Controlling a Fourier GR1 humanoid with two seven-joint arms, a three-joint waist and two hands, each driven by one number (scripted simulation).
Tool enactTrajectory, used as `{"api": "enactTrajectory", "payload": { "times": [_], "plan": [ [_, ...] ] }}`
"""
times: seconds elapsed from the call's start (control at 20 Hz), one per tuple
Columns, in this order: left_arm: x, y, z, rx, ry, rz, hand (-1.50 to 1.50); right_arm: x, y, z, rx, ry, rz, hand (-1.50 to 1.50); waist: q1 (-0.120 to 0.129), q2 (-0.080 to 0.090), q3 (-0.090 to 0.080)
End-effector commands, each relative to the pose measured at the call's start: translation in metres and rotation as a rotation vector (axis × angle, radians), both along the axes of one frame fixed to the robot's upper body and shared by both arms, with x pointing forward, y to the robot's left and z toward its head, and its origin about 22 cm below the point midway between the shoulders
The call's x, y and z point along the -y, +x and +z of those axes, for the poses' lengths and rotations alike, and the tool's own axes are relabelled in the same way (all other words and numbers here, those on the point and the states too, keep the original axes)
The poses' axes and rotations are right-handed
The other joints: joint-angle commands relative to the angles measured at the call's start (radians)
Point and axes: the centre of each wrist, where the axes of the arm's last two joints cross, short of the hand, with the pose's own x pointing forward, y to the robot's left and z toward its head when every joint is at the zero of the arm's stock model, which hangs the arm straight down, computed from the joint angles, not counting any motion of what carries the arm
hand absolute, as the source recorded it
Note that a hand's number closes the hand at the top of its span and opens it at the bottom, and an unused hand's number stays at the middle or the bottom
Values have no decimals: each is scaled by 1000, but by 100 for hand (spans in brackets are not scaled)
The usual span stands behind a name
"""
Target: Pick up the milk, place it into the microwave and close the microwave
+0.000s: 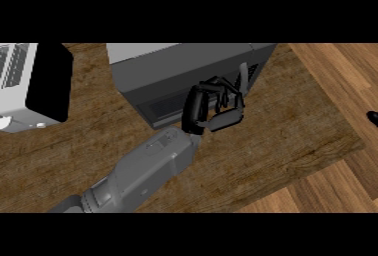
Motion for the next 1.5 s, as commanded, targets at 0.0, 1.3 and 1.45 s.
{"api": "enactTrajectory", "payload": {
  "times": [0.0,1.3,1.45],
  "plan": [
    [-3,18,11,-29,1,27,150,3,0,3,-5,1,10,-150,-19,15,-2],
    [-18,18,-24,-133,190,141,150,6,-2,25,23,-1,143,-150,32,-1,0],
    [-22,18,-28,-168,190,182,150,11,-3,26,17,8,116,-150,63,-5,-1]
  ]
}}
